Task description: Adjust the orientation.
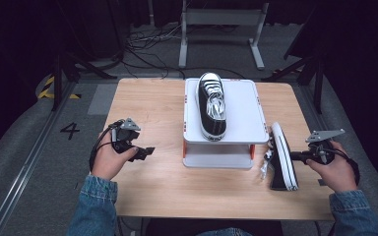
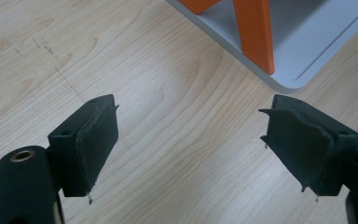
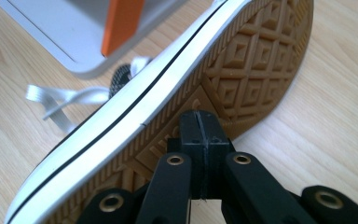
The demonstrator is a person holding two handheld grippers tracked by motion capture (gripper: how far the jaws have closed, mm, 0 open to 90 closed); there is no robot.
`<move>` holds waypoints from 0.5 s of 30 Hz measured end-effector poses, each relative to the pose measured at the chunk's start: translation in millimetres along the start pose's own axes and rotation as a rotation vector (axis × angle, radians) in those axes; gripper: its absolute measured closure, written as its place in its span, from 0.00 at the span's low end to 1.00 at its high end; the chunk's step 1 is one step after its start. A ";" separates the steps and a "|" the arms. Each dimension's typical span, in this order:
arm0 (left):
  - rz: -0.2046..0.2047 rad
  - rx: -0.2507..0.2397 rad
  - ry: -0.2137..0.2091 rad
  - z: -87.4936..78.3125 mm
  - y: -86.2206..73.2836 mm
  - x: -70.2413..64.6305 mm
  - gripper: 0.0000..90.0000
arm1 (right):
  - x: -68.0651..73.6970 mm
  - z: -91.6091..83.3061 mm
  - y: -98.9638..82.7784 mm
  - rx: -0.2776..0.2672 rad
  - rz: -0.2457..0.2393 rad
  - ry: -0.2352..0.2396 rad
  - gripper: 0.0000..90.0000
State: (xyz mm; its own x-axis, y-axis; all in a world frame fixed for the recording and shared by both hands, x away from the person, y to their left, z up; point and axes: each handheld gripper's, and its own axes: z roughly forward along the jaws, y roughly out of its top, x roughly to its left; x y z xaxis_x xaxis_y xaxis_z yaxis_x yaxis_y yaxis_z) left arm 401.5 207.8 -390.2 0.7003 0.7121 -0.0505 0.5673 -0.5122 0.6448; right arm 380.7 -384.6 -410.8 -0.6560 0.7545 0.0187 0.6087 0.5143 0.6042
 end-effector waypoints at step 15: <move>-0.005 -0.002 -0.005 -0.4 -1.0 0.9 0.19 | -5.9 -11.9 -11.0 0.030 0.023 -0.041 1.00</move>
State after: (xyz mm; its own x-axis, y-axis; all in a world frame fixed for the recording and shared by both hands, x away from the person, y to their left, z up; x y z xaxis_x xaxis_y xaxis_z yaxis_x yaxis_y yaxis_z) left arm 401.4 209.1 -390.7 0.6996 0.7122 -0.0573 0.5700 -0.5080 0.6458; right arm 372.5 -399.6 -408.1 -0.6234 0.7819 -0.0012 0.6366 0.5085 0.5798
